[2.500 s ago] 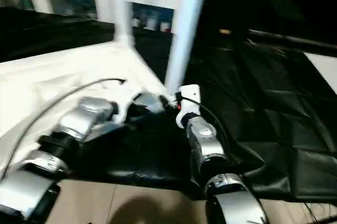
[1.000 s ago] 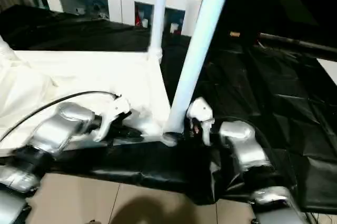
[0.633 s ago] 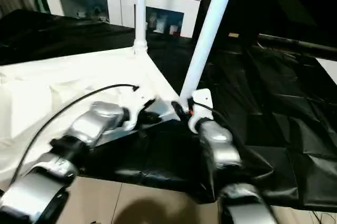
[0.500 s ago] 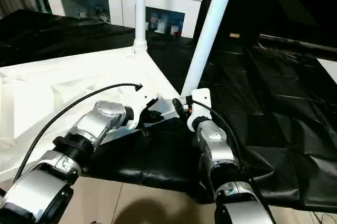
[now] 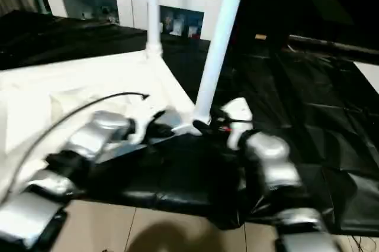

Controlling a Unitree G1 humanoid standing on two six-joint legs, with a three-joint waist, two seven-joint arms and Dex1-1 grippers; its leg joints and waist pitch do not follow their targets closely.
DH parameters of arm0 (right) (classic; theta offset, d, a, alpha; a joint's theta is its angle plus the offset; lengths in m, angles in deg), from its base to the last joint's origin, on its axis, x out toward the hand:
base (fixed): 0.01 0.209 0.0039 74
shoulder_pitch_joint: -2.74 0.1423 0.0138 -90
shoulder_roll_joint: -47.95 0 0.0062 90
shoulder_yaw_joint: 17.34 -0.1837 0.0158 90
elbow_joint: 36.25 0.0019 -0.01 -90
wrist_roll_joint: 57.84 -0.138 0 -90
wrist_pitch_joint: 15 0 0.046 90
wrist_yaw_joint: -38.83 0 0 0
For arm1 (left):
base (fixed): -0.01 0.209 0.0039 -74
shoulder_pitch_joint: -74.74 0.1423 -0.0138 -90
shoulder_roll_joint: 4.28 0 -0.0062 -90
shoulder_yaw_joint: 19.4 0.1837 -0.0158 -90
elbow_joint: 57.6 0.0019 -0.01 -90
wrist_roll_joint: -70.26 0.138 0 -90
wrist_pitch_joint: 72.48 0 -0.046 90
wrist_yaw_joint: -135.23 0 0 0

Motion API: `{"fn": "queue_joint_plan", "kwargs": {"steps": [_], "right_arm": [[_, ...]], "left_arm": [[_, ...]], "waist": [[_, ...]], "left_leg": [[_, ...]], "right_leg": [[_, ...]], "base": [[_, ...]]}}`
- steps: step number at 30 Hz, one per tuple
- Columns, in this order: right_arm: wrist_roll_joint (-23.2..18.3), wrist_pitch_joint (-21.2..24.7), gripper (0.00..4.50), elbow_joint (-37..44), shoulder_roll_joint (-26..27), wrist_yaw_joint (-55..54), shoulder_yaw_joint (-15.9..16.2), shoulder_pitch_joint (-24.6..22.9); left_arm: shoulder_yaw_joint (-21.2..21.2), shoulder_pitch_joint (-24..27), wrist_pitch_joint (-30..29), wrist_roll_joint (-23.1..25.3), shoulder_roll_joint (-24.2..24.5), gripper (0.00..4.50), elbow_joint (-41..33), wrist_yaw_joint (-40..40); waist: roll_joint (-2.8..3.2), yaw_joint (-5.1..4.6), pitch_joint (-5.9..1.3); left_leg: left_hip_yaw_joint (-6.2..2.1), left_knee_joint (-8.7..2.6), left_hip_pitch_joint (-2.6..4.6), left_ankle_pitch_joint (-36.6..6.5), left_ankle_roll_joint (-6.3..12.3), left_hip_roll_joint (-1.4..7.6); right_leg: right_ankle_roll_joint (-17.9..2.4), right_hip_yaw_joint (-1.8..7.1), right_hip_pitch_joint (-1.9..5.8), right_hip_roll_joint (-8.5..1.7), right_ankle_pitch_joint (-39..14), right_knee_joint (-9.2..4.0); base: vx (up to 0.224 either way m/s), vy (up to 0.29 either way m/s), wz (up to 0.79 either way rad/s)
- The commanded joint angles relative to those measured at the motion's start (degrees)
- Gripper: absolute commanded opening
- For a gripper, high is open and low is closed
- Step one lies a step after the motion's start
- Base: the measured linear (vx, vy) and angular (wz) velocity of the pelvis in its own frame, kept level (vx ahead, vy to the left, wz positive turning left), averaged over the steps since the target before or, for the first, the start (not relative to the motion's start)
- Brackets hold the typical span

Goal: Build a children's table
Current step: Rotate leg to tighten

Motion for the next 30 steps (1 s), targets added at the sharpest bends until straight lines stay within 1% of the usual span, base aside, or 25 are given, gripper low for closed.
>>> {"fn": "queue_joint_plan", "kwargs": {"steps": [1,3,4,5,6,7,8,9,10,12,13,14,15,16,17,18,19,20,21,24,25,26,29,30], "right_arm": [[0.0,1.7,3.87,1.8,-3.0,6.0,1.6,-1.2],[0.1,2.1,3.87,2.1,-3.4,7.1,2.0,-1.4],[-0.3,3.4,3.87,2.8,-3.8,9.0,2.6,-1.8],[-0.4,4.2,3.87,3.5,-4.2,10.9,3.4,-2.3],[-0.3,4.6,3.87,3.7,-4.4,11.9,3.9,-2.5],[-0.2,4.7,3.87,3.7,-4.5,12.6,4.3,-2.7],[0.5,4.3,3.87,3.6,-4.6,13.5,5.2,-2.9],[0.7,4.2,3.87,3.6,-4.6,13.8,5.4,-2.9],[0.4,4.7,3.87,4.1,-4.4,15.2,6.0,-3.1],[0.3,4.9,3.87,4.3,-4.3,15.3,6.2,-3.1],[0.4,4.8,3.87,4.2,-4.0,15.1,6.4,-2.9],[0.6,4.9,3.87,4.2,-3.7,15.1,6.5,-2.7],[1.0,4.7,3.87,3.8,-3.4,15.0,6.6,-2.3],[1.0,4.6,3.69,3.7,-3.3,15.0,6.6,-2.2],[1.0,4.8,3.69,3.5,-3.2,15.2,6.7,-1.9],[0.9,5.0,3.69,3.4,-3.2,15.4,6.7,-1.7],[0.7,5.2,3.56,3.2,-3.2,15.8,6.7,-1.6],[0.6,5.3,3.56,3.2,-3.1,15.9,6.7,-1.5],[0.6,5.3,3.4,3.1,-3.2,16.0,6.8,-1.4],[0.4,5.5,3.26,3.0,-3.2,16.4,6.8,-1.3],[0.3,5.6,3.18,2.9,-3.2,16.6,6.8,-1.2],[0.4,5.5,2.97,2.8,-3.1,16.7,6.9,-1.2],[0.4,5.5,2.89,2.6,-3.0,16.8,6.8,-1.1],[0.4,5.5,2.79,2.6,-3.0,16.8,6.8,-1.1]], "left_arm": [[2.6,3.5,-0.7,-3.1,1.5,0.0,-2.8,-9.0],[2.9,3.9,-1.6,-3.5,2.1,0.0,-4.0,-10.2],[3.3,4.4,-2.4,-3.9,2.7,0.0,-5.4,-11.6],[3.6,4.9,-3.1,-4.5,3.1,0.0,-6.7,-12.9],[3.8,5.2,-3.4,-4.5,3.3,0.0,-7.3,-13.4],[3.9,5.3,-3.5,-4.6,3.4,0.0,-7.8,-13.8],[4.1,5.6,-3.6,-4.6,3.5,0.0,-8.4,-14.3],[4.2,5.7,-3.7,-4.6,3.6,0.0,-8.6,-14.5],[4.3,6.0,-3.7,-4.6,3.7,0.0,-9.4,-15.1],[4.3,6.1,-3.8,-4.6,3.7,0.0,-9.6,-15.3],[4.4,6.3,-3.9,-4.6,3.8,0.0,-9.8,-15.3],[4.4,6.5,-4.2,-4.6,3.9,0.0,-10.4,-15.5],[4.5,6.8,-4.6,-4.4,4.0,0.0,-11.0,-15.4],[4.5,6.8,-4.7,-4.4,4.0,0.0,-11.1,-15.4],[4.5,7.0,-5.0,-4.3,4.0,0.0,-11.5,-15.3],[4.4,7.1,-5.2,-4.3,4.0,0.0,-11.7,-15.3],[4.4,7.2,-5.4,-4.3,4.0,0.0,-12.0,-15.2],[4.3,7.3,-5.5,-4.3,4.1,0.0,-12.1,-15.2],[4.3,7.4,-5.6,-4.2,4.1,0.0,-12.3,-15.3],[4.2,7.7,-5.9,-4.2,4.4,0.0,-12.7,-15.4],[4.1,7.8,-6.0,-4.3,4.5,0.0,-12.9,-15.5],[4.1,7.9,-6.1,-4.3,4.7,0.0,-13.1,-15.5],[4.0,8.1,-6.5,-4.3,4.8,0.0,-13.4,-15.4],[4.0,8.1,-6.5,-4.3,4.8,0.0,-13.4,-15.4]], "waist": [[-0.09,0.26,-2.88],[-0.06,0.13,-2.86],[-0.11,0.01,-2.93],[-0.05,0.09,-2.93],[-0.12,0.01,-2.98],[-0.07,0.08,-2.94],[-0.04,0.14,-2.95],[-0.03,0.19,-2.87],[-0.19,0.32,-2.83],[-0.14,0.36,-2.73],[-0.26,0.49,-2.69],[-0.3,0.48,-2.64],[-0.54,0.48,-2.67],[-0.41,0.51,-2.72],[-0.57,0.49,-2.71],[-0.47,0.53,-2.75],[-0.44,0.53,-2.8],[-0.61,0.51,-2.83],[-0.57,0.52,-2.86],[-0.69,0.53,-2.91],[-0.68,0.54,-2.89],[-0.79,0.51,-2.88],[-0.61,0.57,-2.85],[-0.68,0.54,-2.88]], "left_leg": [[0.66,-3.73,-0.44,-7.7,6.32,0.32],[0.74,-3.76,-0.31,-8.1,5.99,0.35],[0.7,-3.73,-0.47,-8.0,5.9,0.33],[0.68,-3.78,-0.39,-8.0,5.81,0.39],[0.69,-3.71,-0.43,-7.5,5.93,0.39],[0.73,-3.72,-0.26,-7.5,6.0,0.43],[0.77,-3.69,-0.2,-7.7,5.95,0.46],[0.76,-3.76,-0.22,-8.0,5.72,0.47],[0.84,-3.73,-0.08,-8.7,5.6,0.46],[0.82,-3.84,-0.14,-9.1,5.34,0.44],[0.75,-3.95,-0.12,-10.0,4.7,0.45],[0.71,-3.99,-0.21,-10.2,4.49,0.45],[0.68,-4.01,-0.28,-10.2,4.24,0.44],[0.62,-4.02,-0.29,-9.9,4.04,0.45],[0.64,-3.99,-0.33,-9.7,4.05,0.42],[0.62,-3.99,-0.34,-9.1,4.08,0.43],[0.65,-3.93,-0.31,-8.4,4.21,0.43],[0.64,-3.9,-0.38,-8.0,4.33,0.43],[0.66,-3.85,-0.4,-7.4,4.52,0.4],[0.74,-3.7,-0.4,-6.5,5.23,0.33],[0.77,-3.69,-0.36,-6.4,5.36,0.33],[0.76,-3.68,-0.44,-6.4,5.38,0.31],[0.74,-3.72,-0.37,-6.7,5.23,0.33],[0.74,-3.71,-0.37,-6.7,5.12,0.32]], "right_leg": [[-12.6,2.01,3.41,-2.34,-10.3,-3.74],[-13.3,2.01,3.26,-2.23,-9.5,-3.69],[-13.6,2.0,3.45,-2.24,-8.8,-3.51],[-13.7,1.98,3.47,-2.26,-8.6,-3.49],[-13.8,2.0,3.5,-2.25,-7.9,-3.42],[-14.1,2.0,3.4,-2.29,-7.9,-3.47],[-14.2,2.02,3.34,-2.32,-8.0,-3.46],[-14.2,2.01,3.34,-2.36,-8.6,-3.57],[-14.0,2.05,3.24,-2.37,-9.7,-3.68],[-13.6,2.07,3.23,-2.38,-10.9,-3.82],[-12.5,2.06,3.22,-2.48,-13.4,-4.03],[-12.2,2.07,3.24,-2.52,-14.1,-4.09],[-11.6,2.05,3.27,-2.51,-15.1,-4.16],[-11.3,2.07,3.24,-2.54,-15.2,-4.09],[-11.2,2.05,3.22,-2.51,-15.1,-4.12],[-11.2,2.06,3.26,-2.5,-14.5,-4.0],[-11.4,2.06,3.23,-2.45,-13.3,-3.86],[-11.5,2.04,3.3,-2.42,-12.7,-3.77],[-11.8,2.03,3.32,-2.39,-11.5,-3.64],[-12.4,2.02,3.36,-2.35,-9.8,-3.43],[-12.5,2.03,3.33,-2.35,-9.8,-3.45],[-12.5,2.03,3.39,-2.38,-9.9,-3.45],[-12.3,2.04,3.36,-2.44,-10.7,-3.53],[-12.2,2.03,3.38,-2.42,-10.8,-3.53]], "base": [[0.0,0.0,0.0],[0.0,0.0,0.0],[0.0,0.0,0.0],[0.0,0.0,0.0],[0.0,0.0,0.0],[0.0,0.0,0.0],[0.0,0.0,0.0],[0.0,0.0,0.0],[0.0,0.0,0.0],[0.0,0.0,0.0],[0.0,0.0,0.0],[0.0,0.0,0.0],[0.0,0.0,0.0],[0.0,0.0,0.0],[0.0,0.0,0.0],[0.0,0.0,0.0],[0.0,0.0,0.0],[0.0,0.0,0.0],[0.0,0.0,0.0],[0.0,0.0,0.0],[0.0,0.0,0.0],[0.0,0.0,0.0],[0.0,0.0,0.0],[0.0,0.0,0.0]]}}
